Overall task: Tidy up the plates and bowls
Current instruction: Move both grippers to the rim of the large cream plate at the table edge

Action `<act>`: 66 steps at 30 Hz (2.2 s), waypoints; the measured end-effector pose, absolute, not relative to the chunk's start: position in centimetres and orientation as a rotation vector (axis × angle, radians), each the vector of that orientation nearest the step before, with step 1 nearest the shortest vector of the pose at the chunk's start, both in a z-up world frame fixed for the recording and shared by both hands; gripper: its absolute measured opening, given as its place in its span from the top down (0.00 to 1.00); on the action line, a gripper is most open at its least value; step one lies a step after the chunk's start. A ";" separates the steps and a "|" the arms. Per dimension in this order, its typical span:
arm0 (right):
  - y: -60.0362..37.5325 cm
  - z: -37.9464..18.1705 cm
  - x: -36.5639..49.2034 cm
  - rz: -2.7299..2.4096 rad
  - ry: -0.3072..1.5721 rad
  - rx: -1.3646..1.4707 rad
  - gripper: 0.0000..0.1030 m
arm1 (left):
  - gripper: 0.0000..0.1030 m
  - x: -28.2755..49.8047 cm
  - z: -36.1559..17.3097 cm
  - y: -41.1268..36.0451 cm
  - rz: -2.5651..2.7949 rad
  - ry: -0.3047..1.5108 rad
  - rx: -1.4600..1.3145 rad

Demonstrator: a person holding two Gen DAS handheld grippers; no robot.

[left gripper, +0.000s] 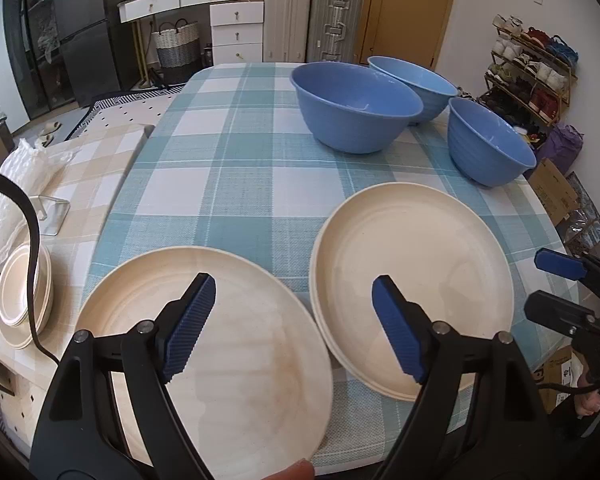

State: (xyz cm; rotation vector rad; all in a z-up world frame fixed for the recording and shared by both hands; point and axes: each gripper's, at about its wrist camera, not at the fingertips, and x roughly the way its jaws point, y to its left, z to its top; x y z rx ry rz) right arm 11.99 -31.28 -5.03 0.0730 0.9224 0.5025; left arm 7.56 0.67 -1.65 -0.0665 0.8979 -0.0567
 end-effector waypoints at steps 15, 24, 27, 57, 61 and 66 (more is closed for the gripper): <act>-28.2 -4.0 11.3 0.587 0.907 0.008 0.16 | 0.20 5.8 -1.3 4.8 0.007 0.889 -0.120; -26.1 -3.8 11.1 0.621 0.905 -0.044 0.14 | 0.02 4.2 -1.0 7.9 0.036 0.871 -0.160; -25.4 -3.6 11.2 0.634 0.903 -0.061 0.13 | 0.02 3.7 -0.9 8.9 0.053 0.865 -0.165; -19.2 -1.7 13.5 0.820 0.809 -0.080 0.00 | 0.02 -0.7 -2.4 15.1 0.153 0.892 -0.223; -18.4 -1.4 14.1 0.794 0.821 -0.164 0.00 | 0.02 -1.2 -2.9 15.5 0.153 0.898 -0.230; -17.2 -1.5 14.5 0.819 0.849 -0.235 0.00 | 0.02 -1.6 -3.6 15.6 0.141 0.909 -0.236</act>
